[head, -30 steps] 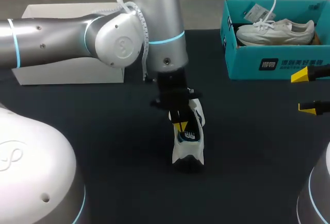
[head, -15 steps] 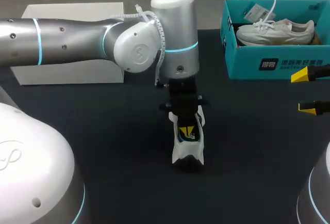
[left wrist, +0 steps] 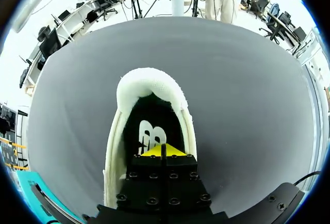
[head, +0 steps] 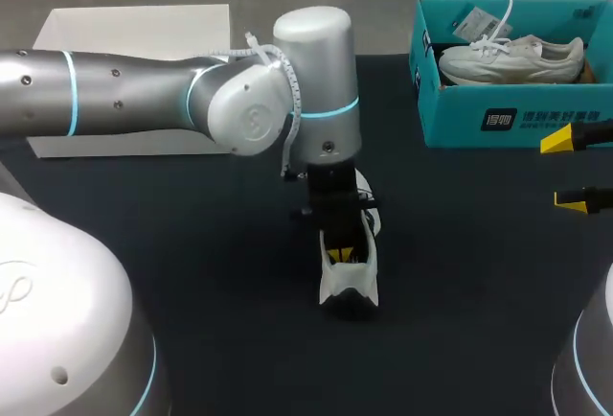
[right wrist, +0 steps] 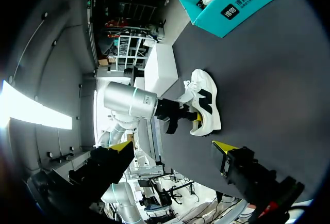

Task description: Take the shoe out of the shoebox, open the shoe tongue, remove and reinsert the insole, then place the shoe into the shoebox

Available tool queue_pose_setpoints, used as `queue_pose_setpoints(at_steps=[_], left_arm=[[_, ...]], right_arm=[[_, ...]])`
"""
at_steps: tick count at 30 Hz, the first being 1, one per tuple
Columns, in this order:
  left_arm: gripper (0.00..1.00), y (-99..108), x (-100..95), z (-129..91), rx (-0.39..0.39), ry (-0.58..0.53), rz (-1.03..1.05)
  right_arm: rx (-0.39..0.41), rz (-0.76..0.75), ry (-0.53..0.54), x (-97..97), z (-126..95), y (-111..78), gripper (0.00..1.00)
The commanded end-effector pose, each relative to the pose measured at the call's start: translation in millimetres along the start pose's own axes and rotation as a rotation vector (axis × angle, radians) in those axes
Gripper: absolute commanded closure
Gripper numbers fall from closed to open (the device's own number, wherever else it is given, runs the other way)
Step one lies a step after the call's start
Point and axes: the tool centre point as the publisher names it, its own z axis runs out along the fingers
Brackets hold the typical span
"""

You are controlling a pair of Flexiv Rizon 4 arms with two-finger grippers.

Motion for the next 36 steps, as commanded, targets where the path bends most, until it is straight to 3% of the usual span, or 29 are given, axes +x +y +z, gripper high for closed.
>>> queue_pose_setpoints(at_steps=[1, 7, 15, 29, 32, 36], left_arm=[[1.0, -6, -0.9, -15, -0.042, -0.021, 0.004], [1.0, -9, -3.4, -21, -0.058, -0.047, 0.023], [1.0, -7, -6.9, 7, -0.098, -0.058, 0.082], [1.0, 3, -15.1, 38, -0.081, -0.068, 0.078], [1.0, 4, -13.4, 38, -0.095, -0.058, 0.072], [1.0, 4, -10.5, 21, -0.116, -0.05, 0.064]], right_arm=[[-0.008, 0.002, -0.003, -0.2, -1, -4.9, 0.0], [-0.008, 0.002, -0.003, -0.2, -1, -4.9, 0.0], [-0.008, 0.002, -0.003, -0.2, -1, -4.9, 0.0], [-0.008, 0.002, -0.003, -0.2, -1, -4.9, 0.0], [-0.008, 0.002, -0.003, -0.2, -1, -4.9, 0.0], [-0.008, 0.002, -0.003, -0.2, -1, -4.9, 0.0]])
